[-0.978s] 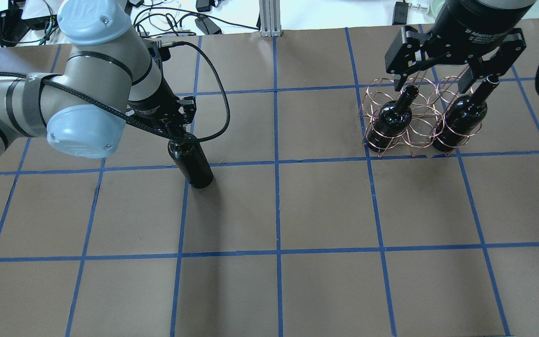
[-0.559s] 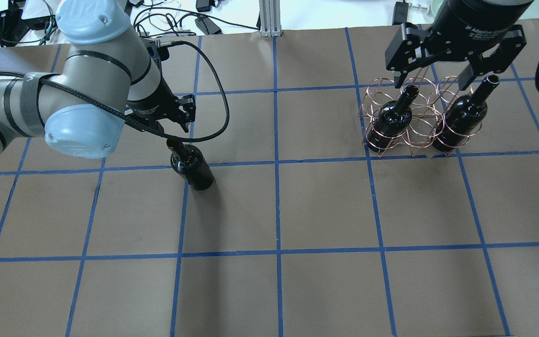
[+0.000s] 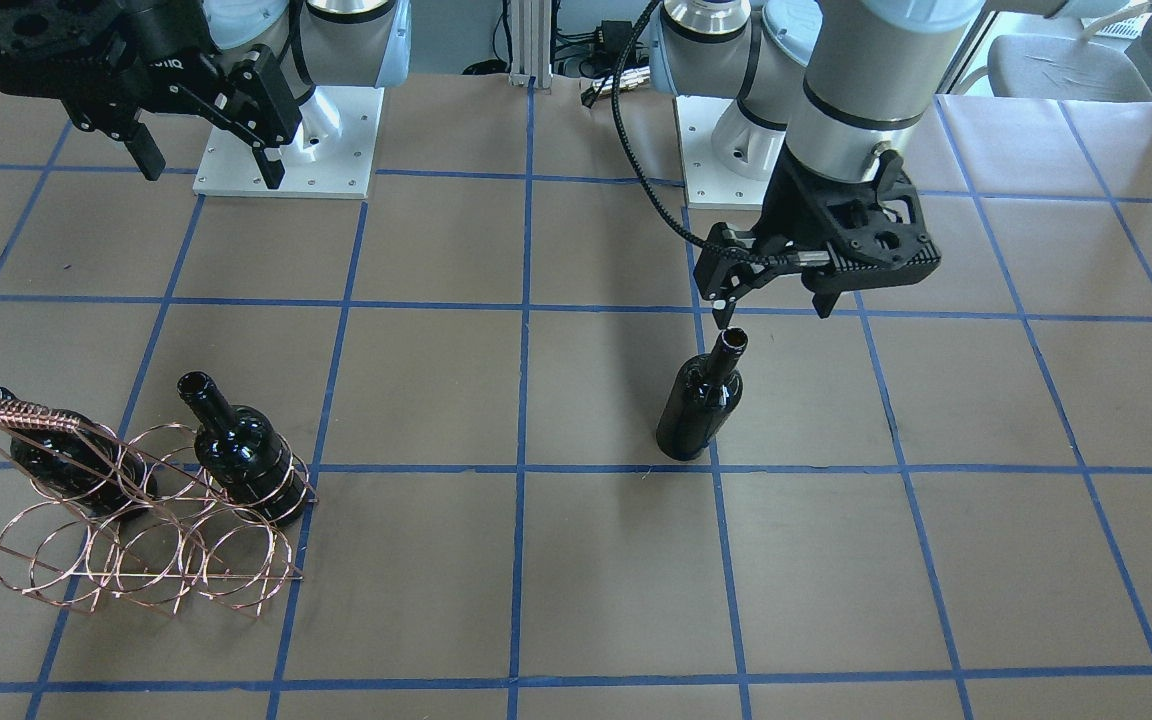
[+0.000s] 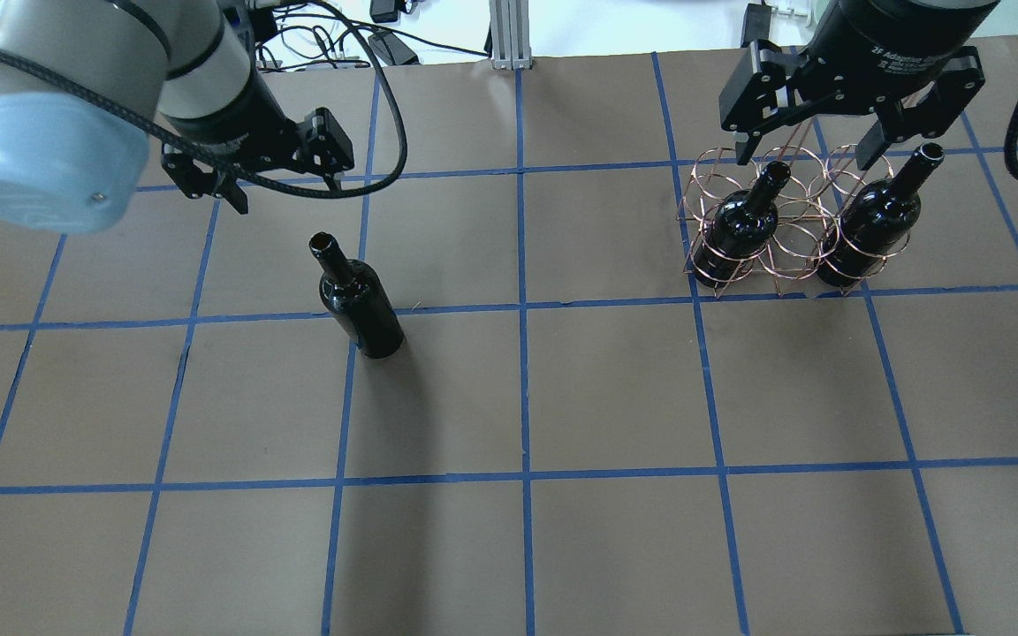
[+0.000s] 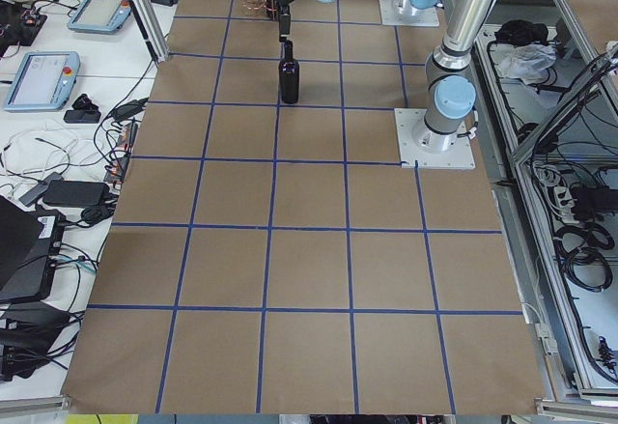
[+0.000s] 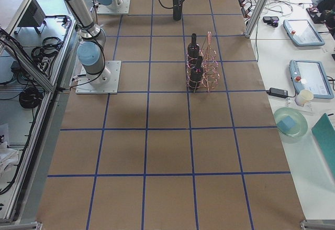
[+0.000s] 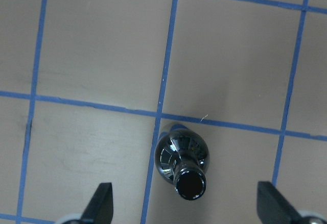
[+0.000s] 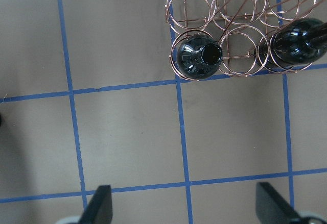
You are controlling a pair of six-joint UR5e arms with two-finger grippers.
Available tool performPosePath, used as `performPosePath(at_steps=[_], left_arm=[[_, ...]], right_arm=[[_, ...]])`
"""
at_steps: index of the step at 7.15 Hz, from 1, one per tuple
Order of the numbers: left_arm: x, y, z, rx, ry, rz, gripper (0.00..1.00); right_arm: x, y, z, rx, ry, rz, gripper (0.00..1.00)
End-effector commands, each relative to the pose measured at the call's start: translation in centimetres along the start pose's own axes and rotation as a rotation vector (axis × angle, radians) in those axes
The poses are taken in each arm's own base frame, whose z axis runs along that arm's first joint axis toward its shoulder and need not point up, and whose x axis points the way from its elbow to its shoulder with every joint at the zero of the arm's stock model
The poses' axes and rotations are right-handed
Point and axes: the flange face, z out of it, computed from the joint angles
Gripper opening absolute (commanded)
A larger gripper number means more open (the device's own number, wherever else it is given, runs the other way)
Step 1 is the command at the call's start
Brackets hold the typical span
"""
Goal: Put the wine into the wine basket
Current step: 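Reach the right gripper across to the bottle neck while the left arm withdraws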
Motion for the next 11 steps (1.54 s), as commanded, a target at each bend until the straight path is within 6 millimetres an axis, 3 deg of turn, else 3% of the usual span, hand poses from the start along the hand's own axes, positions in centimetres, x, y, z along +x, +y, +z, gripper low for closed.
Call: performPosePath(at_steps=[1,2,3,6,7,9,11], left_arm=[[-4.3,-2.2,-4.1,0.030,-0.010,0.007,1.00],[-8.3,-3.5,-4.0,0.030,-0.006,-0.013,1.00],[-10.5,-4.1,-3.8,0.025,0.028,-0.014,1.00],[-17.3,-5.1,-2.6,0.006,0.008,0.028,1.00],[-18.7,-5.1,-2.3,-0.012,0.007,0.049,1.00],[-18.9,-4.8,-1.9,-0.038,0.010,0.047,1.00],[-18.6,-4.2,-1.5,-0.083,0.026,0.045,1.00]], right_arm=[[-3.9,-1.0,0.3,-0.001,-0.009,0.047,1.00],[-7.3,-1.8,0.4,0.007,-0.014,0.075,1.00],[-10.4,-2.1,0.8,0.014,-0.015,0.092,1.00],[-19.2,-0.1,3.9,0.046,-0.015,0.153,1.00],[-22.9,0.5,5.4,0.054,-0.015,0.156,1.00],[-29.9,-0.4,7.9,0.091,-0.022,0.125,1.00],[-36.3,1.4,13.0,0.109,-0.049,0.020,1.00]])
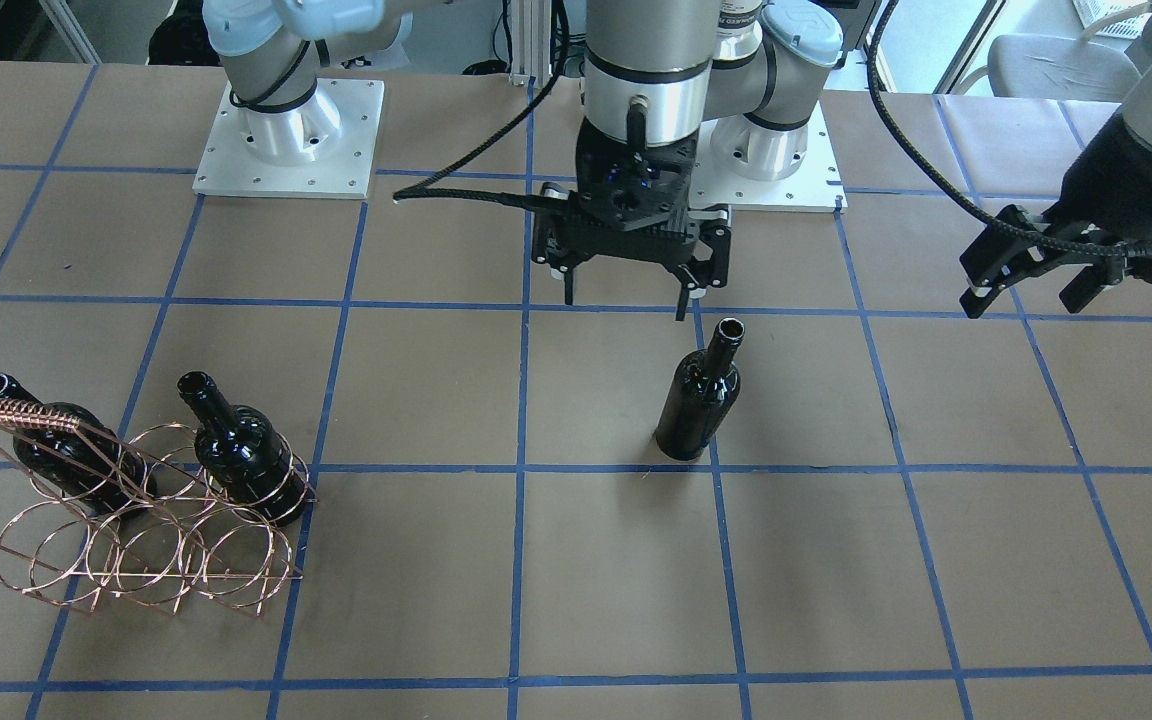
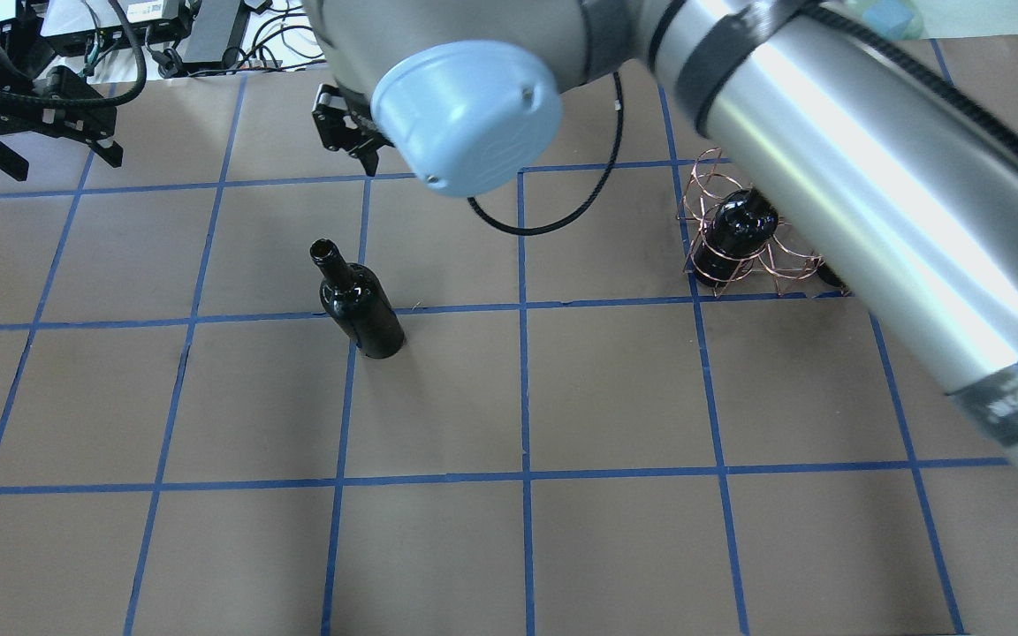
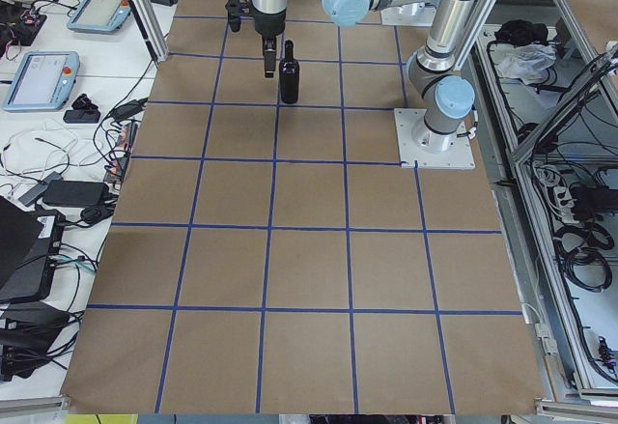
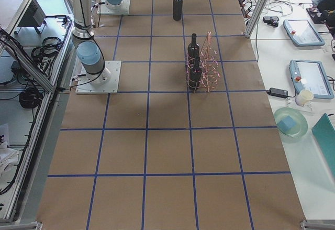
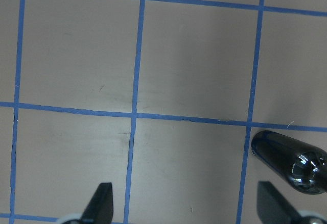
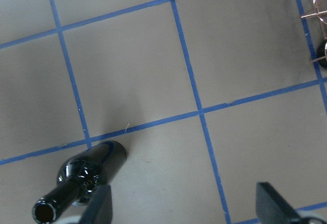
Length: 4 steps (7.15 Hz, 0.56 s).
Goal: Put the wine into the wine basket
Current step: 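Reach the right gripper across to the bottle neck while the left arm withdraws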
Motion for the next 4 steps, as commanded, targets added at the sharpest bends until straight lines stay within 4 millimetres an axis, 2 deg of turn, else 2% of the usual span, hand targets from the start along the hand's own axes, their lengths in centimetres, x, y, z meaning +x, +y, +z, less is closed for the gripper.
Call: performPosePath(at_steps=[1,2,4], left_arm=[[-0.3,0.4,0.3,-0.032,0.000,-0.006,1.00],[-1.3,0.3,0.3,-0.031,0.000,-0.026,1.00],[-2.0,0.2,0.5,-0.037,0.001,-0.038,1.00]], right_arm=[[-5.1,2.3,5.1,0.002,-0.017,-0.102,1.00],[-5.8,3.1,6.1,-0.010,-0.010,-0.163,1.00],[-6.3,3.2,7.6,-0.020,-0.006,-0.270,1.00]])
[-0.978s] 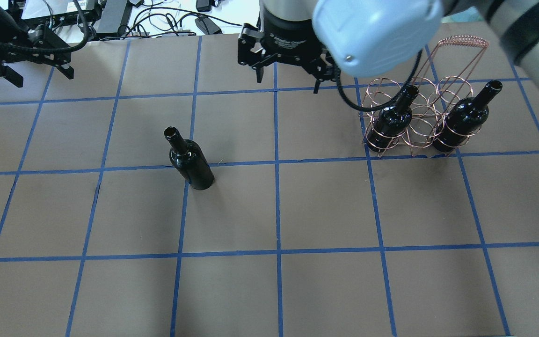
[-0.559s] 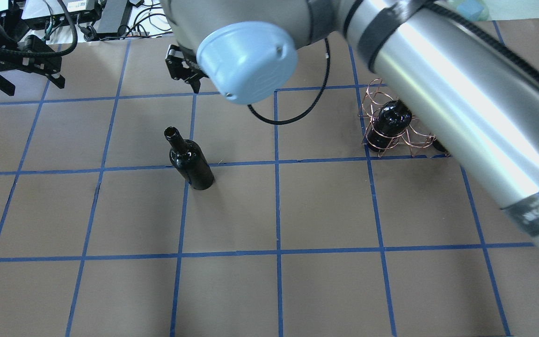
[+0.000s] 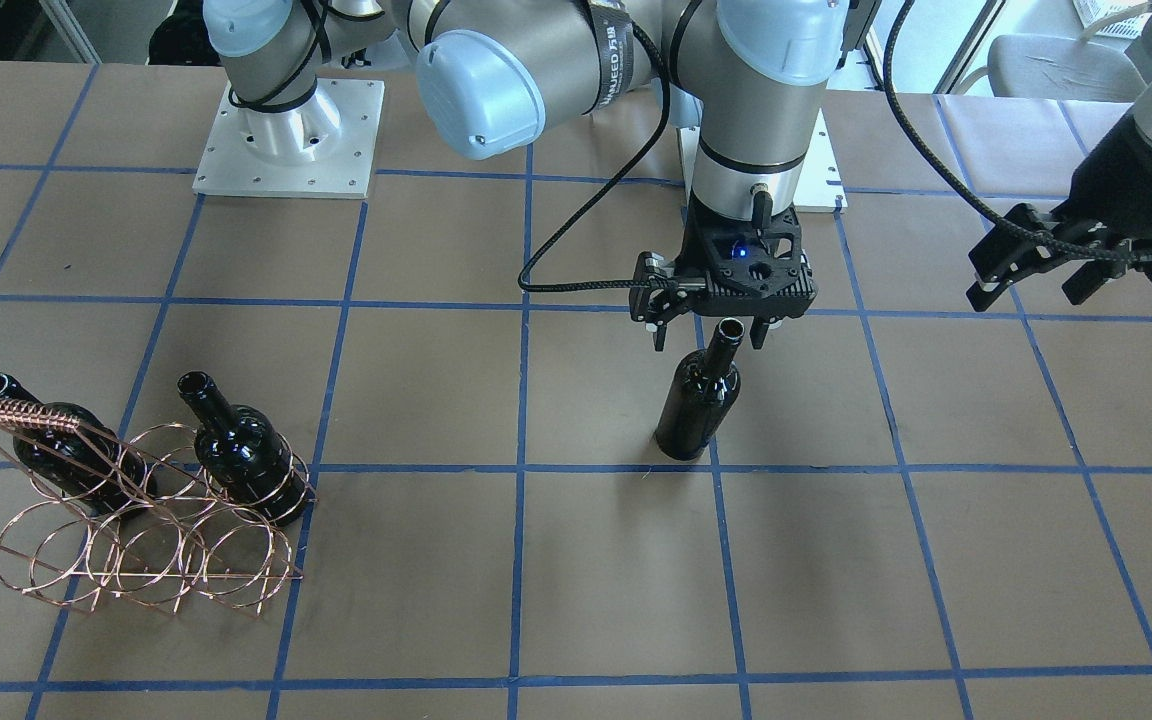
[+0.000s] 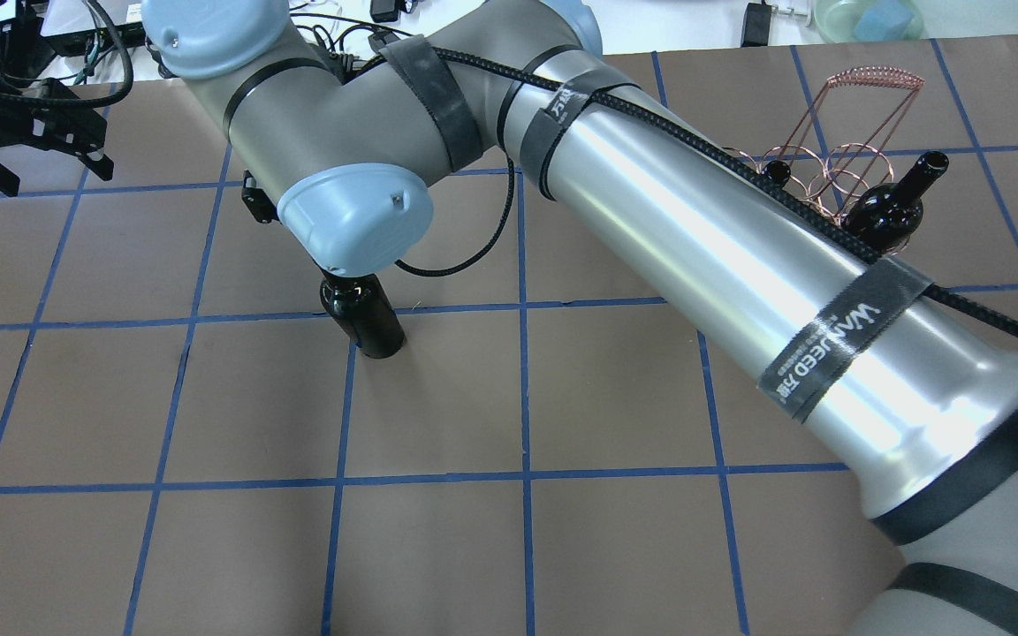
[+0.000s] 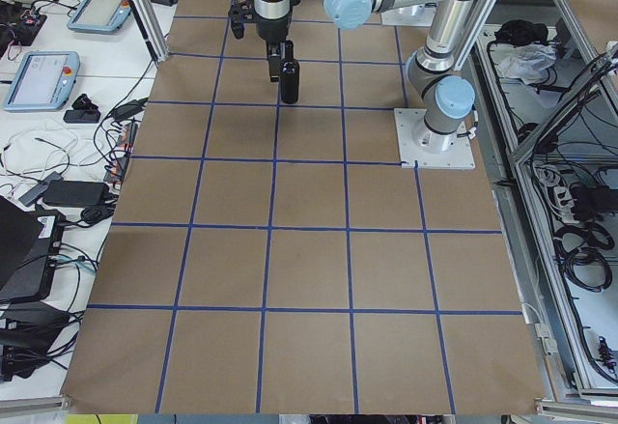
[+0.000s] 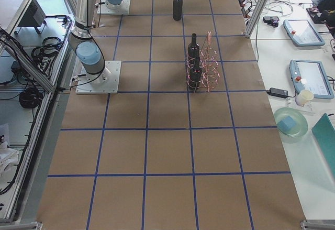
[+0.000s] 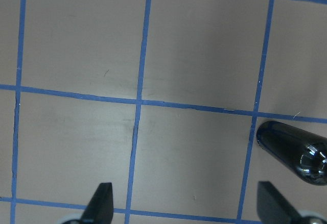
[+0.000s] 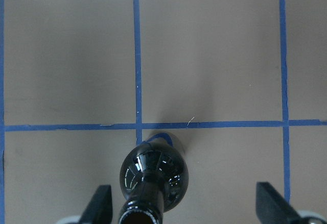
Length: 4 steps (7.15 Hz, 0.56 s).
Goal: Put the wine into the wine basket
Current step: 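Close the right gripper on the bottle neck and lift the bottle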
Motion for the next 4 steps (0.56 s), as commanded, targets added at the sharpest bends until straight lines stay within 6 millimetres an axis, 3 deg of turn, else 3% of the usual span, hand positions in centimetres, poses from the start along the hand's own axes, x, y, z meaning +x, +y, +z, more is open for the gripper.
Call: performPosePath(at_steps=[1,4], left_arm=[[-0.4,-0.1,0.2,-0.004,0.001,-0.006,1.00],[-0.5,-0.2,0.4,-0.006,0.001,-0.006,1.00]], right_arm=[[-0.9,-0.3,2.2,0.000,-0.010,-0.088,1.00],[-1.9,0.4,2.4,-0.010,-0.046,-0.115,0.97]])
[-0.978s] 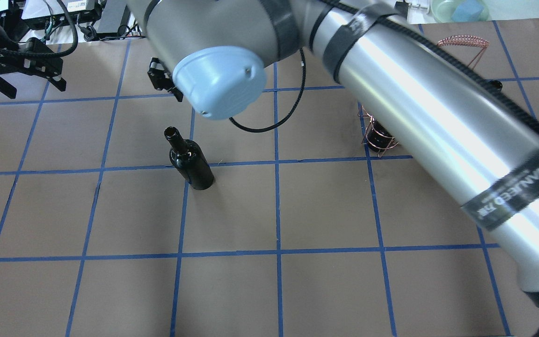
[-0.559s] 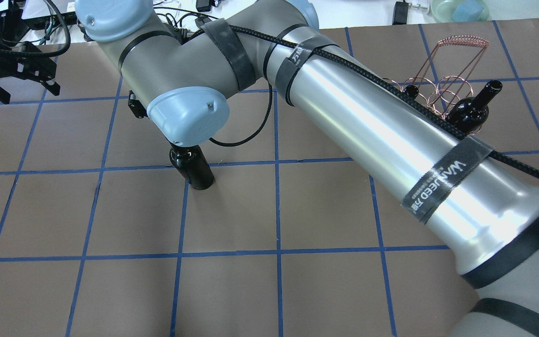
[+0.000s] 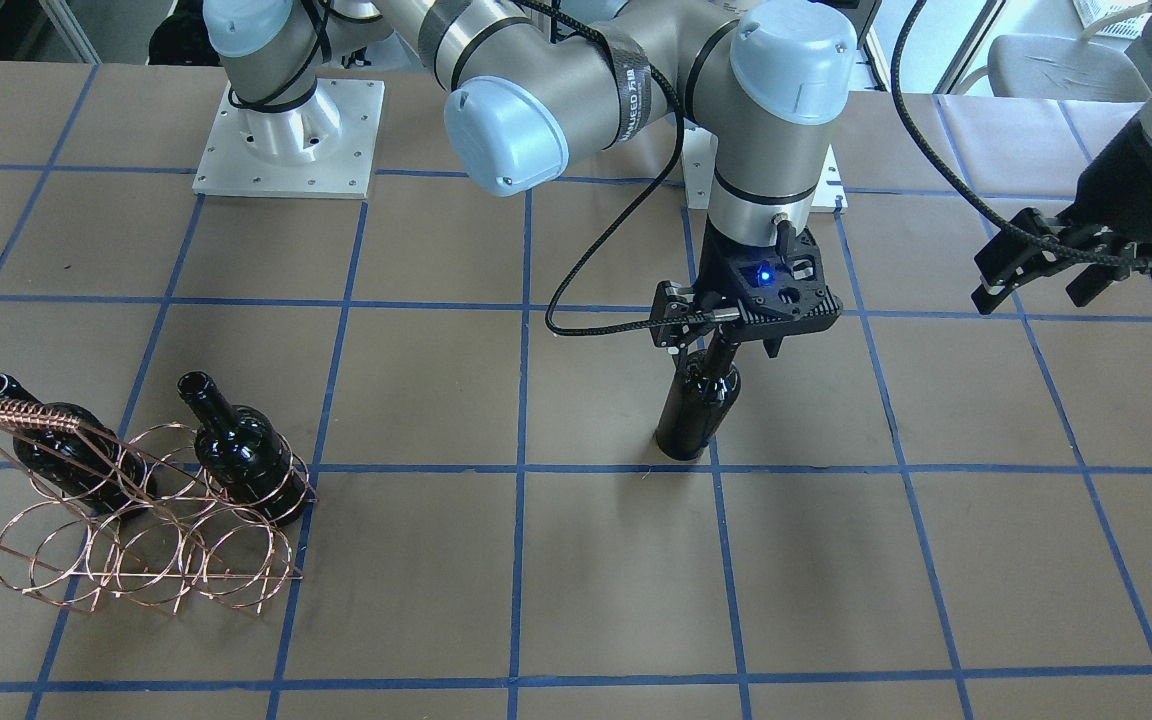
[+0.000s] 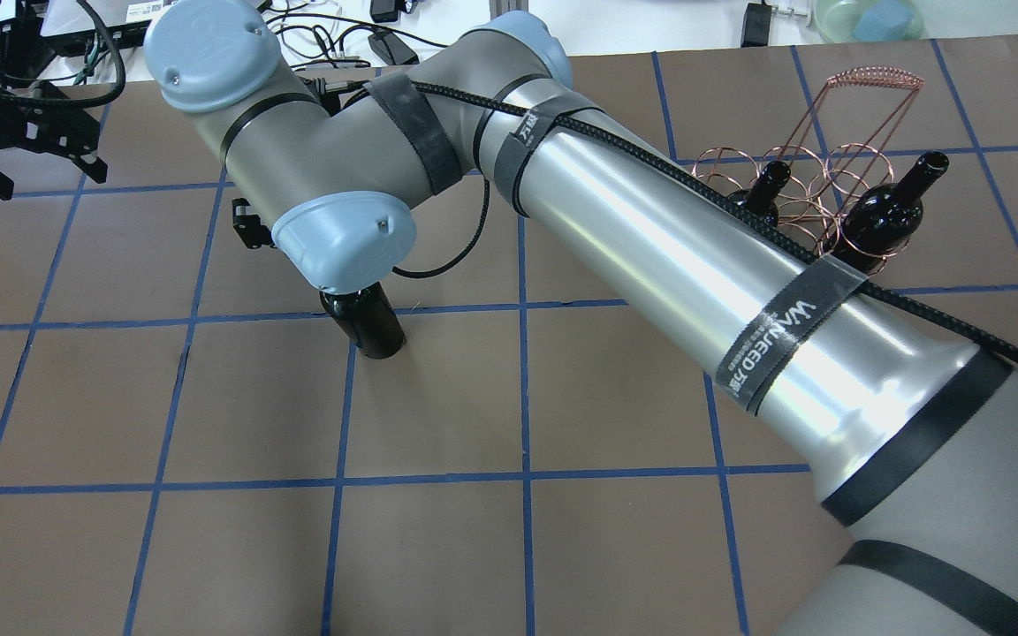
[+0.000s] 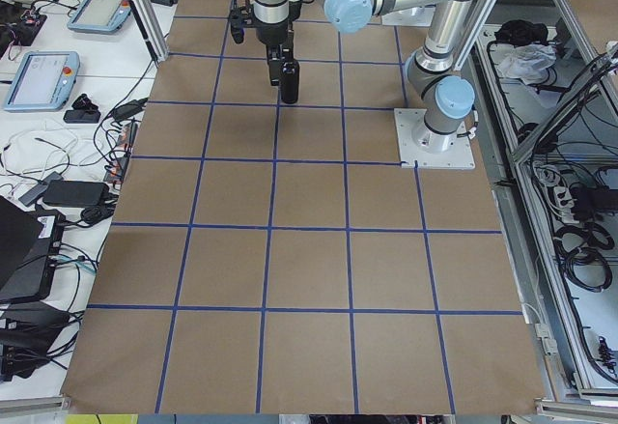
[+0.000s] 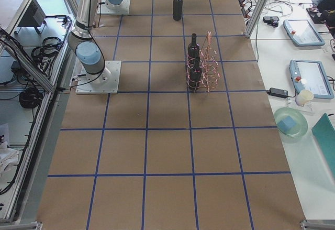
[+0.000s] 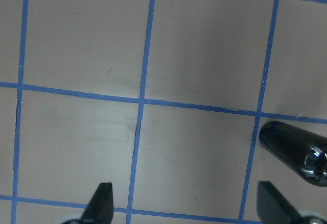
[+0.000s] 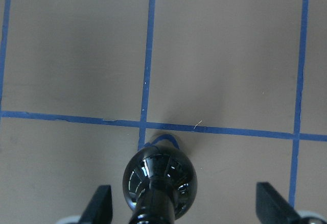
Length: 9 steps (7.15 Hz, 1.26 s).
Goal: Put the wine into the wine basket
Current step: 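Close the right gripper on the bottle neck and lift the bottle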
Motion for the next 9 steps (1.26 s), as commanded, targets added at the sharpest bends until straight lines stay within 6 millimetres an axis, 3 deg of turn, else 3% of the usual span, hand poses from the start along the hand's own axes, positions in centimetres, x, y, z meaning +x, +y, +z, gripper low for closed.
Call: performPosePath(at_steps=[1,3,5,7,9], left_arm=[[-0.04,-0.11,0.15,0.000,0.000,0.000,1.00],[-0.08,-0.27,0.24,0.003,-0.001,0.000,1.00],[-0.08,-0.33,0.31,0.003,0.001,0.000,1.00],[-0.09,-0.32,0.33,0.001,0.000,0.000,1.00],[-0.11,-0.38,0.33,0.001,0.000,0.000,1.00]], right_arm=[[-0.69,0.63,0.32,-0.011,-0.009,-0.005,0.93],[-0.66,0.70,0.47,-0.014,-0.008,0.013,0.79],[-0.70,0.86,0.63,-0.019,-0.005,0.010,0.55],[-0.70,0.89,0.40,-0.017,-0.008,0.010,0.24],[-0.58,0.84,0.19,-0.016,-0.008,0.012,0.11]])
